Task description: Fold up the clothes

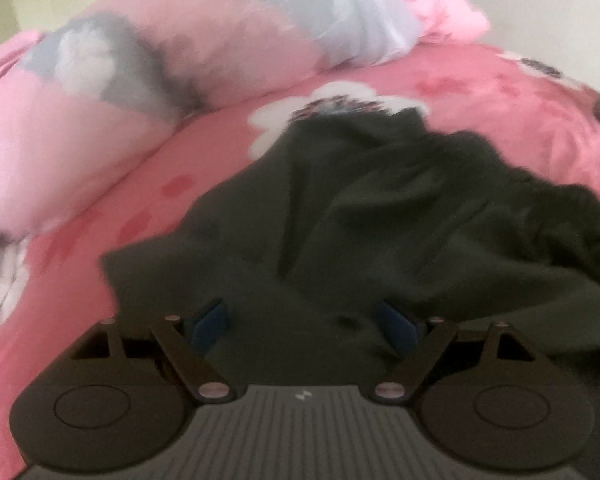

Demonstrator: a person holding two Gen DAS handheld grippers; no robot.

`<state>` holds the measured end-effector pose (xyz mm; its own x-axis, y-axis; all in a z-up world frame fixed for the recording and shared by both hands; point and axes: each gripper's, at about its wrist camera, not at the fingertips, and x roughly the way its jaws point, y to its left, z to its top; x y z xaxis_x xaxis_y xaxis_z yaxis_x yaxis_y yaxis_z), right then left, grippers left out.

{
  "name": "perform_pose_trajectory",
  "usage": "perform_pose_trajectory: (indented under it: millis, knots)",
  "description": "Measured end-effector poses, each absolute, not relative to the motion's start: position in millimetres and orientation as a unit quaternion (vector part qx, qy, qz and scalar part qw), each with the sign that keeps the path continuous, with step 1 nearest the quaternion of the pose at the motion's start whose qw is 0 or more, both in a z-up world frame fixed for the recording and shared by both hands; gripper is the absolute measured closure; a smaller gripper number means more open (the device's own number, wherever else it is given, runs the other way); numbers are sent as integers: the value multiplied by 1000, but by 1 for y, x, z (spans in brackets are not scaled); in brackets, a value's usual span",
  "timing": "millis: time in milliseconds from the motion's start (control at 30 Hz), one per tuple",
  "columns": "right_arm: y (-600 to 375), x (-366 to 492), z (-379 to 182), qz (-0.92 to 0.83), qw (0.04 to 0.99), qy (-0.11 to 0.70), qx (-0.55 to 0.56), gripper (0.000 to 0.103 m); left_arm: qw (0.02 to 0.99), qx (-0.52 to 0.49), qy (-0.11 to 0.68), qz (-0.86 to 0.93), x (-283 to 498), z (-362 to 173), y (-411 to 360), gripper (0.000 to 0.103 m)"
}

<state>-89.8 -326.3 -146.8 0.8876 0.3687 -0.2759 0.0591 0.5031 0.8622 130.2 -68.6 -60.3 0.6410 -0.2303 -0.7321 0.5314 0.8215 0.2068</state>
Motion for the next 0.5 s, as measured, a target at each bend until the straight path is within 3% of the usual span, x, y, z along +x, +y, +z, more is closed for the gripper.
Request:
perform_pose_trajectory:
  millis: [500]
  knots:
    - [-328,-80,-130,43,865,217,450,97,909,135,388,-63,133,-54,71,20]
